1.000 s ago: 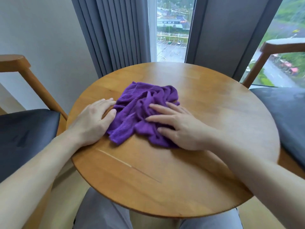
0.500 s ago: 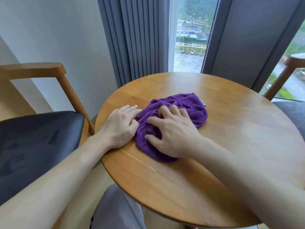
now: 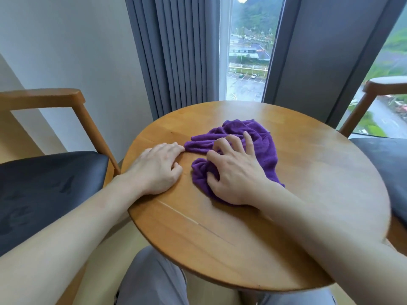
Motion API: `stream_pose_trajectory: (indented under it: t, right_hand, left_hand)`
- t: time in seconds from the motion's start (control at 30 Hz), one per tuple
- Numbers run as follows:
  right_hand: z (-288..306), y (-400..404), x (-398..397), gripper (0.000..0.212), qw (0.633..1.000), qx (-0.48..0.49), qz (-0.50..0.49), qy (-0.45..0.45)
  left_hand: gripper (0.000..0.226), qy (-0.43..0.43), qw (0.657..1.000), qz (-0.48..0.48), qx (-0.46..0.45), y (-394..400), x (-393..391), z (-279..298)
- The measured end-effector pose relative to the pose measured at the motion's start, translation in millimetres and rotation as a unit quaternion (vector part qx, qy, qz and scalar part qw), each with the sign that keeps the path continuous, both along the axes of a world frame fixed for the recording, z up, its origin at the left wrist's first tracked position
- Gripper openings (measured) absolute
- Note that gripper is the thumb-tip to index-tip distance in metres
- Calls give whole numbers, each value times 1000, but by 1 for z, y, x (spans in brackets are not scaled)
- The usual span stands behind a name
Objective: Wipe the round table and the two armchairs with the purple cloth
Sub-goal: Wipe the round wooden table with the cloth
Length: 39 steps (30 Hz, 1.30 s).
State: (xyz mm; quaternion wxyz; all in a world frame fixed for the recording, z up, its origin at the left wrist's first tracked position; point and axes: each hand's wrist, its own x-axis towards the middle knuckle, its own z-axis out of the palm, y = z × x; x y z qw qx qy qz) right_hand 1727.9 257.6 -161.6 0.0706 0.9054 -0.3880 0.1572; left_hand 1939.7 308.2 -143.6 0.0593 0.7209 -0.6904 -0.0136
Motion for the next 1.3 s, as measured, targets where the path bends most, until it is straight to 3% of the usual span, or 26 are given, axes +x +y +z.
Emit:
stream_pose_trajectory:
  t: [0.1, 0.23, 0.37, 0.5, 0.63, 0.83, 0.93, 1.07, 1.13, 1.2, 1.3]
  right_hand:
    - [0, -35, -10, 37, 997, 70, -20, -16]
    - [7, -57, -57, 44, 994, 101, -29, -35]
    - [0, -30, -92, 55, 992, 120, -29, -34]
    - [-12, -10, -70, 61, 991, 106, -68, -34]
    - [-6, -36, -58, 53, 988, 119, -60, -78]
    - [4, -69, -134, 41, 984, 132, -66, -101]
    - [-6, -40, -147, 54, 977, 158, -124, -69]
    - [-18, -13, -106, 65, 973, 152, -153, -79]
    - [-13, -21, -91, 62, 975, 149, -142, -86]
    - [-5, -35, -95, 55, 977, 148, -120, -95]
    - [4, -52, -122, 40, 973, 166, -91, -132]
  left_hand:
    - [55, 31, 999, -8, 17, 0, -19, 1]
    - [58, 122, 988, -90, 10, 7, -63, -4]
    - [58, 105, 988, -109, 14, 6, -81, -20]
    - [68, 94, 990, -101, -10, 6, -82, -27]
    - [69, 82, 992, -98, -2, 4, -79, -27]
    - [65, 92, 990, -105, 7, 9, -80, -26]
    - [62, 80, 991, -105, 1, 9, -85, -25]
    - [56, 23, 994, -108, -2, 6, -91, -19]
    - [39, -21, 992, -124, -7, 2, -98, -11]
    - [18, -12, 991, -132, -12, -3, -111, -2]
    - [21, 44, 991, -118, -44, -1, -127, -6]
